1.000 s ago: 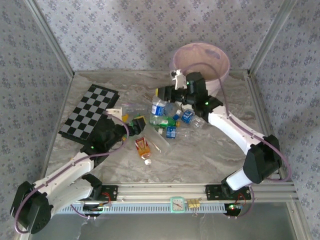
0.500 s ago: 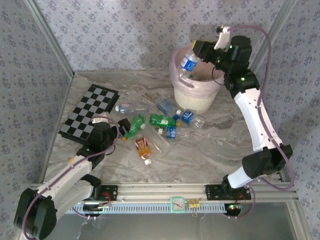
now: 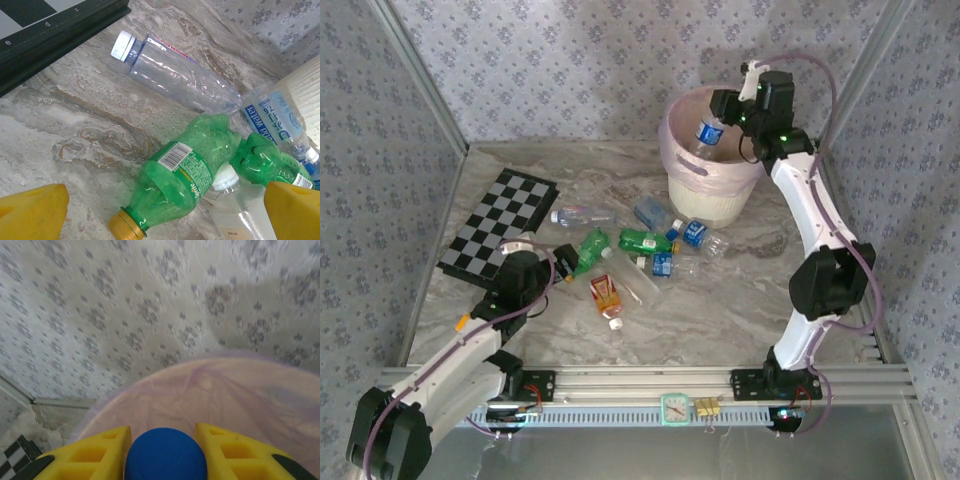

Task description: Put the plastic bottles in the bin

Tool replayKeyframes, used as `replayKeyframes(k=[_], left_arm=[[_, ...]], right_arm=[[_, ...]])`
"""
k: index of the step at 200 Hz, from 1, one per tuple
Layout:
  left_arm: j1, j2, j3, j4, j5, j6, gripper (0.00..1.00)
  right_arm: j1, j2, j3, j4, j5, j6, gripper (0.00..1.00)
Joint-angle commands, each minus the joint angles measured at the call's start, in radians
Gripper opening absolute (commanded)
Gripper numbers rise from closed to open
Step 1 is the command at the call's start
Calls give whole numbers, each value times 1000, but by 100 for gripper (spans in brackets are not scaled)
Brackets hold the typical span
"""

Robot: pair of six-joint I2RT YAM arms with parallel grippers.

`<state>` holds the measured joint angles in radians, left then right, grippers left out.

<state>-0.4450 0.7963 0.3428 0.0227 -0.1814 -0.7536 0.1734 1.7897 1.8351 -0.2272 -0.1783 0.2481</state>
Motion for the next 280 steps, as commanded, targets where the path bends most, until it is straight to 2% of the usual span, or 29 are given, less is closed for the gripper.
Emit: replayKeyframes(k=[1,24,39,64,76,80,113,134,189,213,280], left_arm=[[6,-20,0,-21,-20,-10,100],[6,-32,0,-27,-19,-10,100],[6,-39,-2,-26,-13,-8,100],[6,-41,-2,-23,-5,9,100],[6,-39,1,-20,1,30,100],[7,-38,4,-20,2,43,100],[17,-15,58,-40,-5,152,100],[39,34,101,-38,24,205,100],[75,269,248,-53,223,335,100],[75,356,299,-65,267,347,100],[75,552,394,-95,263,345,100]], right_arm=[[11,24,-7,-22,8,-27,38],[18,59,-7,-39,-7,-23,41],[26,69,2,-45,-11,-25,47],[37,64,39,-80,20,-39,75],[38,44,50,-88,33,-42,96],[38,35,52,-90,37,-43,100],[47,-79,16,-83,84,-51,100],[56,-182,-64,-43,91,-44,100],[140,-451,-338,22,113,-44,100],[194,-551,-461,44,143,-33,100],[363,-736,-873,181,312,133,100]])
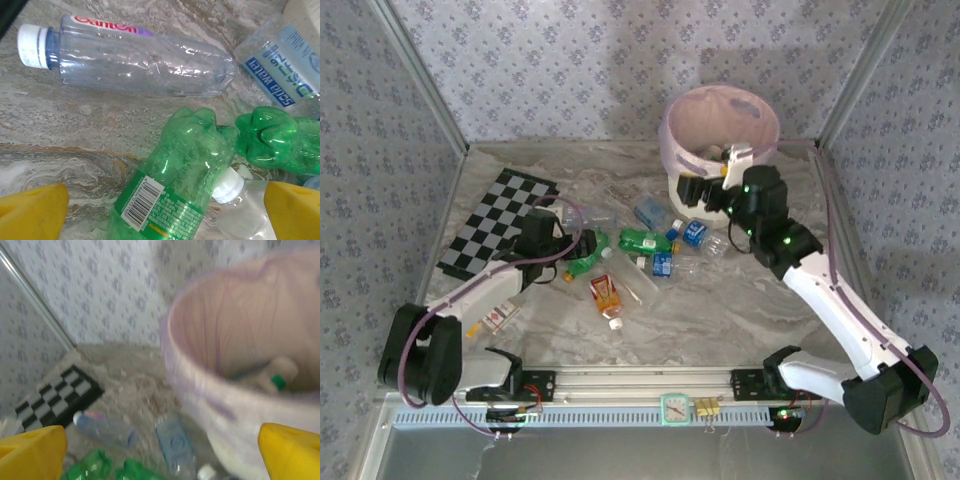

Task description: Put the plastic bottles in the bin

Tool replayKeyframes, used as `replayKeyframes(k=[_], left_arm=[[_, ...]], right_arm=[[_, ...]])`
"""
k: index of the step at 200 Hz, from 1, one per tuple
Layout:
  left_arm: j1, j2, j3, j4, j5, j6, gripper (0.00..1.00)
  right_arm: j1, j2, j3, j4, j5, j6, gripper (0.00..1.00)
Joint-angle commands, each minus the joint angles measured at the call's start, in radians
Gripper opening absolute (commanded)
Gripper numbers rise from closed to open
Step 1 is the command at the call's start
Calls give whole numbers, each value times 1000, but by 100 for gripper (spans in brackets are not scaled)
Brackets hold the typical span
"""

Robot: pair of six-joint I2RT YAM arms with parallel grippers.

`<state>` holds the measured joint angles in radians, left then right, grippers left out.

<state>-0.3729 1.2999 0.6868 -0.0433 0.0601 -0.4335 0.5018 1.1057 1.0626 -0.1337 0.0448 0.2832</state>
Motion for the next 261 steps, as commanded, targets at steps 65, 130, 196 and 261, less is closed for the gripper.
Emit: replayKeyframes(k=[65,130,196,261], left_arm=[[0,224,129,-107,80,49,89],[-20,300,140,-107,86,39,87],[-37,337,114,-110,82,26,84],[-38,322,102,-113,62,29,68]], right_arm=[[103,-52,-355,252,158,303,100],[142,44,-345,290,150,334,100],[150,61,-334,284,152,332,100],[153,71,-329,283,147,337,100]])
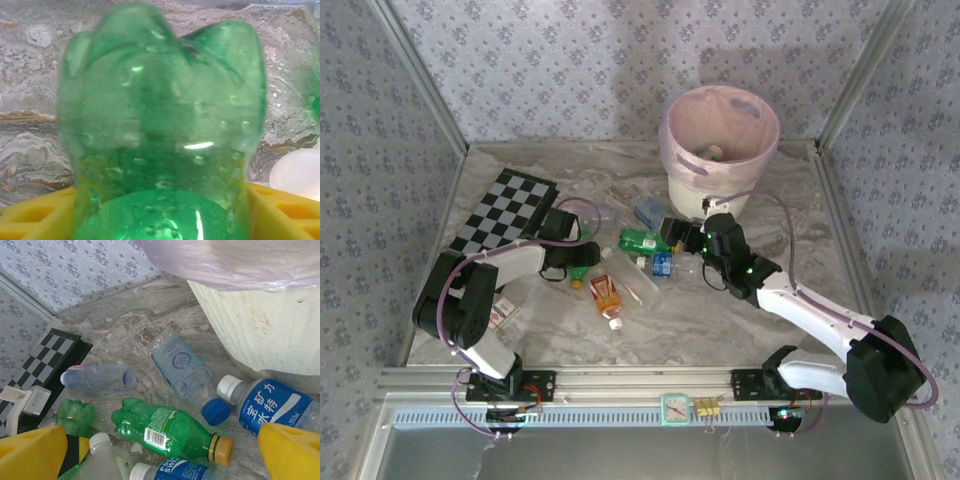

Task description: Put the plastic bottles in the bin

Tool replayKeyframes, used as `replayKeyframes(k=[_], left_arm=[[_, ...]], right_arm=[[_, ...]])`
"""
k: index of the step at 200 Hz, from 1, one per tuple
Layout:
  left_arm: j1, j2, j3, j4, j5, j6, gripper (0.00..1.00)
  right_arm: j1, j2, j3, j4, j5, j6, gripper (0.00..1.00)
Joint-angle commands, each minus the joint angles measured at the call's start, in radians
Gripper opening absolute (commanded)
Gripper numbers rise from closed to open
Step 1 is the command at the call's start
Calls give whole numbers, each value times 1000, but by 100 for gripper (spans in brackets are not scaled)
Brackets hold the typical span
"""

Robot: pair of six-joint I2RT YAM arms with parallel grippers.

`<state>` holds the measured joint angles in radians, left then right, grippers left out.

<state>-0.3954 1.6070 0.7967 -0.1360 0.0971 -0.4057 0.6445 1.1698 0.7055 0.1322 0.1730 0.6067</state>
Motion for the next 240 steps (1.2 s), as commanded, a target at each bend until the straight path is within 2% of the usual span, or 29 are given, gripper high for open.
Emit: replayKeyframes(k=[1,31,51,89,139,191,240], left_arm=[[-16,16,-8,-20,25,0,68],[-16,-5,-13,-11,14,0,50],[-16,-54,-41,31,3,-12,47],[-23,-213,-110,164,55,-25,46],[-87,-400,-163,316,169,20,46],[-207,-517,-217,408,110,49,47],[-276,-533,-221,442,82,59,47]], right_arm=[[10,7,28,17,19,14,100],[12,7,28,15,16,13,100],[11,12,35,14,-1,12,100],[10,61,89,9,-100,-4,100],[12,149,166,114,-368,-15,100],[32,221,206,238,-547,7,90],[55,271,235,260,-585,14,86]])
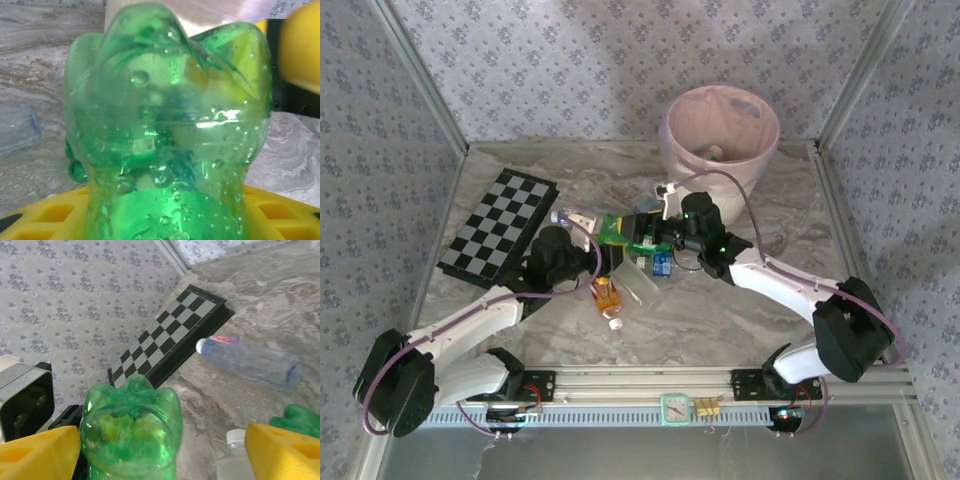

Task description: Put the plastic bottles in the bin

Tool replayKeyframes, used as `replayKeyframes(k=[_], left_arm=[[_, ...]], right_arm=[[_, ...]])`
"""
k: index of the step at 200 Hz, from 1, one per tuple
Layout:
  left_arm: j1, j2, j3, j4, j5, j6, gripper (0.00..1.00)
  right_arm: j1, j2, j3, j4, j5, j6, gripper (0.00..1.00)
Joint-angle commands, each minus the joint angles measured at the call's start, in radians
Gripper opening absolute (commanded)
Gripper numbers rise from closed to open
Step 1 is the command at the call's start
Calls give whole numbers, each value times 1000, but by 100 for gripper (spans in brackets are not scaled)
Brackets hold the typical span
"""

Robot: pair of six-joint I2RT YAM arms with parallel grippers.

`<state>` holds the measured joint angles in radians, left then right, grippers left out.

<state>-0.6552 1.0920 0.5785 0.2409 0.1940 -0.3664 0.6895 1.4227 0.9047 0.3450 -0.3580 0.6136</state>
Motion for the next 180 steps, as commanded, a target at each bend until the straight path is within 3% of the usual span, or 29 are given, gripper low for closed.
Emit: replayKeyframes(k=[1,97,180], left_arm=[[-17,-18,-3,65,-15,20,47],[-60,-10,8,101,-20,18,48],[-61,-45,19,112,-57,26,50]], right_arm=[[9,19,36,47,-55,7,86],[16,90,49,108,-105,72,78],[19,124,65,145,-169,83,79]])
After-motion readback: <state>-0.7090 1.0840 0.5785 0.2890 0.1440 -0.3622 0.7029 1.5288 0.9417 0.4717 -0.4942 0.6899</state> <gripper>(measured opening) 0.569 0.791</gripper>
